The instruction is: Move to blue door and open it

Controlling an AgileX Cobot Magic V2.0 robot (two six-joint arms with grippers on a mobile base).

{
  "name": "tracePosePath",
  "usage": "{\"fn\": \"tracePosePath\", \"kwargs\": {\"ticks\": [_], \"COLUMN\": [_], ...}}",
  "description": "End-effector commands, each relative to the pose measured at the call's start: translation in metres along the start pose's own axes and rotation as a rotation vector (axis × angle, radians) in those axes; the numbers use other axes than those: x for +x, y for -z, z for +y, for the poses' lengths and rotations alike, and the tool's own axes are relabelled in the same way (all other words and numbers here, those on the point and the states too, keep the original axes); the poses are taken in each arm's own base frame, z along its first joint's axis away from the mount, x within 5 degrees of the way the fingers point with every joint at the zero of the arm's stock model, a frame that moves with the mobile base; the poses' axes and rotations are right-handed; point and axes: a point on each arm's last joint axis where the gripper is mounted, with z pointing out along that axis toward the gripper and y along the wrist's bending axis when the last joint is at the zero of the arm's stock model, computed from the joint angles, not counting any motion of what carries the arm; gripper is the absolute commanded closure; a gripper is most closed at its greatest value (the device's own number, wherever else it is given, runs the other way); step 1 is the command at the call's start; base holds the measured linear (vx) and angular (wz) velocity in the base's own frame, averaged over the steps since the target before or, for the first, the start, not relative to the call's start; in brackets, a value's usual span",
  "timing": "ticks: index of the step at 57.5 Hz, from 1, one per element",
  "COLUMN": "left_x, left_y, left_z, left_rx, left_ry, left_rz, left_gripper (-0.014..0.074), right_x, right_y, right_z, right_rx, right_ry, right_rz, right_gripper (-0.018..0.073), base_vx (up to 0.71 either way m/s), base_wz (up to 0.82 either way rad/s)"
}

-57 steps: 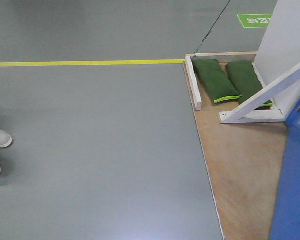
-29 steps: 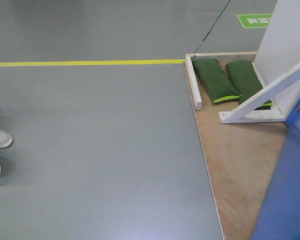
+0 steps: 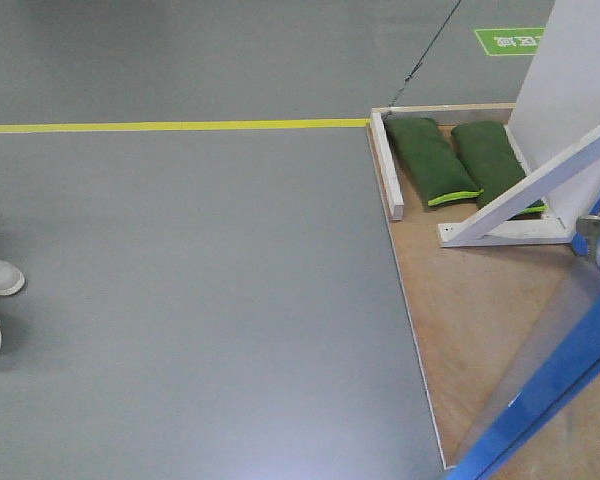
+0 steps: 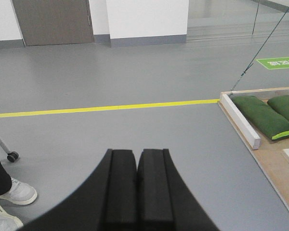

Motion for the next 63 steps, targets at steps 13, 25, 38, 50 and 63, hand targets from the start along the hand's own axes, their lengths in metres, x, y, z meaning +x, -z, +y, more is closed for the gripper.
{"fn": "tracePosePath", "kwargs": {"ticks": [13,25,38,50,63], "left_x": [-0.017,-0.017,-0.017,-0.017,-0.017], "left_y": [0.004,0.004,0.004,0.004,0.004], "left_z": [0.0,0.0,0.0,0.0,0.0], "left_rx": [0.007,0.007,0.007,0.007,0.007], "left_ry": [0.009,0.009,0.009,0.009,0.009], "left_rz": [-0.123,-0.123,-0.123,-0.123,-0.123], "left_gripper": [0.0524,0.0524,0.0524,0.0524,0.0524], "right_x": [-0.008,0.011,0.03,0.041,0.052], "right_y": [0.011,0.009,0.007,0.011,0.016], "right_z": [0.055,0.081,0.109,0.132,0.153], "right_rx": [-0.234,-0.333,-0.429,-0.508,-0.578], "right_ry": [-0.064,-0.098,-0.126,-0.148,-0.165], "right_rz": [-0.018,0.074,0.144,0.19,0.229], "right_gripper": [0.0547,0.0547,0.0547,0.0547,0.0547], "base_vx": [0.0,0.0,0.0,0.0,0.0], "base_wz": [0.0,0.0,0.0,0.0,0.0]}}
